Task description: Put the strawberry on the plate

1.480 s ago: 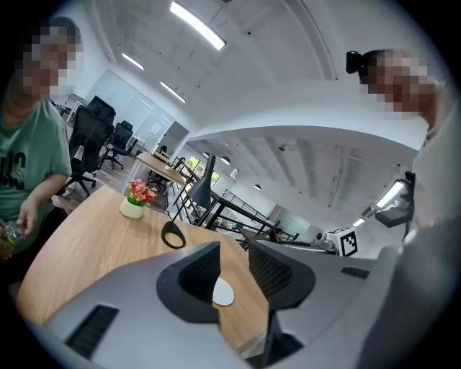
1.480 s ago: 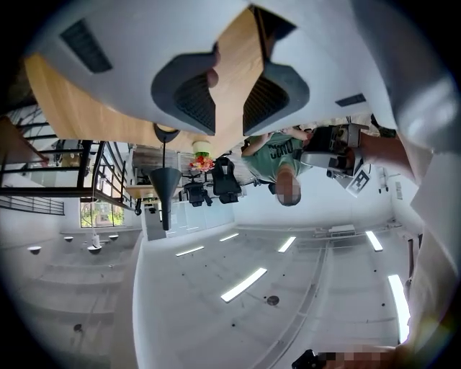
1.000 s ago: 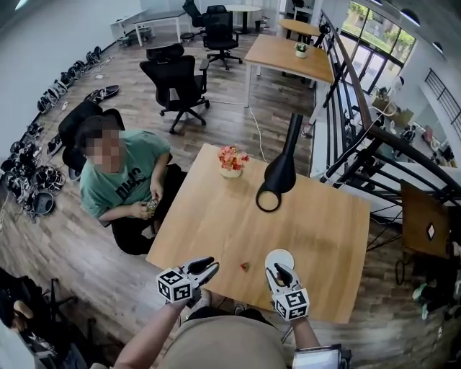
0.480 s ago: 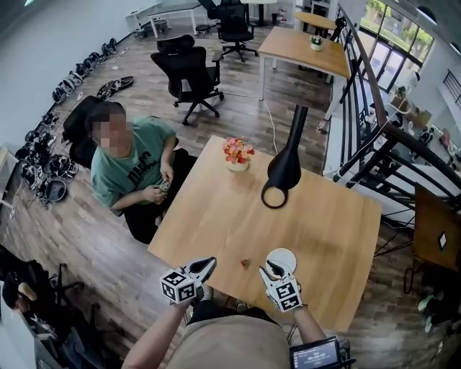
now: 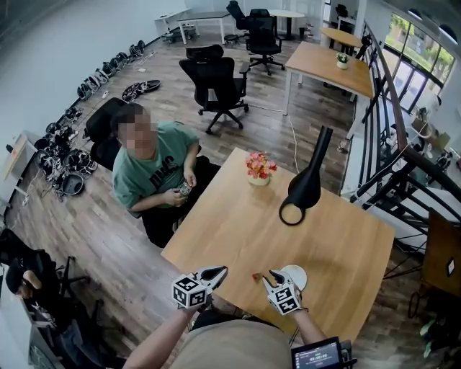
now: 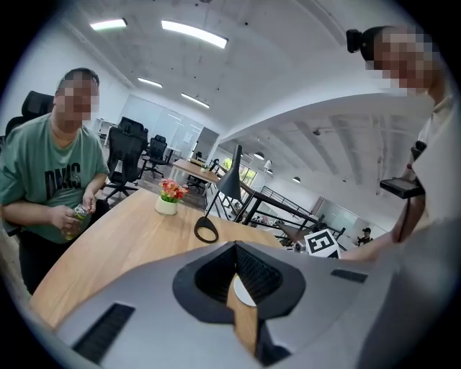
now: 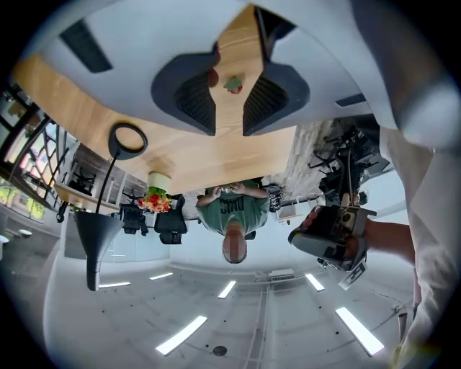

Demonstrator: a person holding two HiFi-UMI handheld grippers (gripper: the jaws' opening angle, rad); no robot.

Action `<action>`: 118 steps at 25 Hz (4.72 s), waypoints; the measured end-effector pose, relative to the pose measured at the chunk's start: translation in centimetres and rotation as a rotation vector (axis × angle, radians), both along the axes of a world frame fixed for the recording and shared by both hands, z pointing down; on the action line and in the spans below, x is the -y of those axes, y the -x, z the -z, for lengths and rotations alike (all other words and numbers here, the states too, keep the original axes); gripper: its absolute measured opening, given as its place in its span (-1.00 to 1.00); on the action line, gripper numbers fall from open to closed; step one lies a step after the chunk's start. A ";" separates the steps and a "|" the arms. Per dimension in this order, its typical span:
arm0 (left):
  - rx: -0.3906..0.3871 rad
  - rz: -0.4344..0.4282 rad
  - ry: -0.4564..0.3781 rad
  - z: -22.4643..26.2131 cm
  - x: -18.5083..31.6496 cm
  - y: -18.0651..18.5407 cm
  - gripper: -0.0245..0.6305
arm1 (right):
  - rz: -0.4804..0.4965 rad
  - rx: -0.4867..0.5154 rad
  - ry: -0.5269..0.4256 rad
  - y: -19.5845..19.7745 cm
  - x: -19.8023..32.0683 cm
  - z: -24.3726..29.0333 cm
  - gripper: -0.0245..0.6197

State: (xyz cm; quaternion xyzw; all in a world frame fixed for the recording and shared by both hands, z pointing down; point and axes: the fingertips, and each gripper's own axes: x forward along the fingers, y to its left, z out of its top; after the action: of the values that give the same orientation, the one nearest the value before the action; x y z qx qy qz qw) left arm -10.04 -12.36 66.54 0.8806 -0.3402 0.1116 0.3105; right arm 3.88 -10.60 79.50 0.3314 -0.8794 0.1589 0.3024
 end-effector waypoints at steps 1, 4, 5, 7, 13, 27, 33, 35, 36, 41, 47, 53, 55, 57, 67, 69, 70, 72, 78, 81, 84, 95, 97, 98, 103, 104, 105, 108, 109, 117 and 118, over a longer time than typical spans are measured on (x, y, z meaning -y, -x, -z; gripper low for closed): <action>0.005 -0.007 0.002 -0.1 0.0 0.2 -0.91 | 0.001 -0.003 0.004 0.3 0.2 -0.3 -0.60; 0.014 -0.025 0.007 -0.5 0.3 0.5 -0.91 | 0.003 -0.010 0.018 0.9 0.5 -1.3 -0.60; 0.016 -0.030 0.009 -0.6 0.4 0.5 -0.91 | 0.003 -0.012 0.024 1.0 0.6 -1.7 -0.60; 0.018 -0.041 0.012 -0.7 0.7 0.7 -0.91 | 0.003 -0.017 0.038 1.3 0.8 -2.4 -0.60; 0.030 -0.070 0.017 -0.6 1.4 1.1 -0.91 | 0.020 -0.053 0.081 2.0 1.1 -4.8 -0.60; 0.025 -0.117 0.035 0.0 3.2 0.2 -0.91 | 0.191 -0.218 0.150 4.2 -0.9 -12.4 -0.48; 0.036 -0.100 0.034 0.0 3.4 0.7 -0.91 | 0.255 -0.343 0.141 5.6 -1.1 -16.1 -0.48; 0.034 -0.092 0.030 0.2 3.4 0.9 -0.91 | 0.262 -0.371 0.143 5.3 -1.0 -16.8 -0.48; 0.033 -0.089 0.031 0.2 3.3 0.9 -0.91 | 0.263 -0.378 0.145 5.1 -1.2 -17.0 -0.48; 0.031 -0.068 0.027 0.1 3.3 1.5 -0.91 | 0.248 -0.413 0.135 5.0 -0.9 -17.8 -0.48; 0.030 -0.068 0.017 0.4 3.7 1.6 -0.91 | 0.211 -0.403 0.187 5.2 -0.7 -18.6 -0.49; 0.025 -0.077 0.015 0.3 4.0 1.1 -0.91 | 0.092 -0.329 0.208 4.2 -0.2 -17.0 -0.50; 0.019 -0.079 0.014 0.3 4.1 1.0 -0.91 | 0.046 -0.277 0.205 4.0 0.2 -15.5 -0.50; 0.012 -0.081 0.012 0.3 4.2 0.9 -0.91 | -0.005 -0.231 0.185 3.5 0.8 -13.2 -0.50; -0.046 -0.080 -0.024 2.8 3.8 0.5 -0.91 | -0.239 0.041 -0.011 0.0 4.4 2.1 -0.50; -0.065 -0.077 -0.033 3.6 3.6 0.5 -0.91 | -0.269 0.094 -0.045 -0.4 4.6 5.3 -0.50; -0.073 -0.075 -0.039 4.0 3.5 0.5 -0.91 | -0.282 0.118 -0.062 -0.6 4.6 6.8 -0.50; -0.087 -0.068 -0.055 4.7 3.5 0.6 -0.91 | -0.295 0.160 -0.092 -0.7 4.8 9.5 -0.50; -0.120 -0.052 -0.087 6.9 3.7 -0.3 -0.91 | -0.276 0.229 -0.171 -1.1 4.4 15.5 -0.50; -0.139 -0.049 -0.092 7.4 3.3 -1.3 -0.91 | -0.278 0.239 -0.208 -2.1 3.4 17.8 -0.50; -0.156 -0.059 -0.093 7.4 2.6 -2.7 -0.91 | -0.295 0.244 -0.236 -3.5 2.4 19.1 -0.50; -0.186 -0.118 -0.108 8.2 1.8 -8.3 -0.91 | -0.317 0.235 -0.320 -7.7 0.1 23.7 -0.51; -0.186 -0.129 -0.111 8.4 1.6 -9.2 -0.91 | -0.328 0.227 -0.329 -8.7 -0.4 24.1 -0.51; -0.188 -0.135 -0.114 8.5 1.6 -9.6 -0.91 | -0.334 0.225 -0.334 -9.3 -0.6 24.3 -0.51; -0.182 -0.161 -0.101 7.8 0.7 -11.2 -0.91 | -0.379 0.212 -0.340 -11.8 -2.2 24.3 -0.51; -0.179 -0.168 -0.097 7.6 0.4 -11.5 -0.91 | -0.389 0.205 -0.339 -12.3 -2.6 24.0 -0.51; -0.175 -0.175 -0.094 7.3 0.2 -11.8 -0.91 | -0.399 0.199 -0.336 -12.8 -2.8 23.8 -0.51; -0.163 -0.193 -0.076 6.5 -0.8 -12.2 -0.91 | -0.431 0.182 -0.316 -14.1 -3.6 22.8 -0.51; -0.159 -0.198 -0.069 6.3 -1.2 -12.3 -0.91 | -0.440 0.174 -0.307 -14.4 -3.8 22.4 -0.51; -0.127 -0.238 -0.062 4.6 -1.5 -13.2 -0.91 | -0.463 0.115 -0.251 -15.9 -3.7 18.5 -0.51; -0.121 -0.245 -0.060 4.2 -1.4 -13.3 -0.91 | -0.464 0.108 -0.237 -15.9 -3.7 17.7 -0.51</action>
State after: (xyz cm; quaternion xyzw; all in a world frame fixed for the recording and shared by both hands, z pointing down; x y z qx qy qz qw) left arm 3.22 -10.92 62.34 0.9295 -0.2141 0.0852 0.2879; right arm 19.78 -6.85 61.78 0.5484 -0.8072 0.1377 0.1695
